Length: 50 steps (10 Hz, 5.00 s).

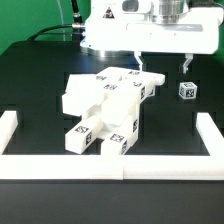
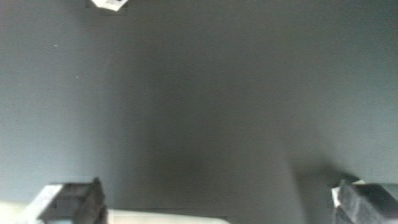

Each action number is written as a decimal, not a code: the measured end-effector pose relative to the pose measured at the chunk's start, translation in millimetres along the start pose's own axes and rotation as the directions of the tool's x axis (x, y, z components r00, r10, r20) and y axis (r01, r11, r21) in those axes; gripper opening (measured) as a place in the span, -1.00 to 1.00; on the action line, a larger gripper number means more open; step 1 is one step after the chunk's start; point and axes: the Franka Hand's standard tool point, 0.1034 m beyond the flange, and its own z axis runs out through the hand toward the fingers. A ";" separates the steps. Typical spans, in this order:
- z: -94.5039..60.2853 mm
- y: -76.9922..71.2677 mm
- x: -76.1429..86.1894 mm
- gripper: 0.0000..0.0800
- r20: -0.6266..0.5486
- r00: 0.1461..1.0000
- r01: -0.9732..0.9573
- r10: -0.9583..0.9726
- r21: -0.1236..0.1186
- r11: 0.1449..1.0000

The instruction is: Assemble chair

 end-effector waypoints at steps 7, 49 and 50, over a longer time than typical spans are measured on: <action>1.9 -40.3 -29.5 0.62 -0.015 0.984 0.177 -0.177 0.002 0.984; -50.7 -7.0 24.5 -0.29 -0.053 0.926 0.374 -0.375 -0.018 0.927; -53.6 -2.0 36.1 -0.29 -0.063 0.917 0.393 -0.394 -0.025 0.919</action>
Offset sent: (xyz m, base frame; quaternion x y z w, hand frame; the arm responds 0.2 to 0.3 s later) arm -0.0183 0.0394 0.0046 0.0033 0.0426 -0.1220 0.9916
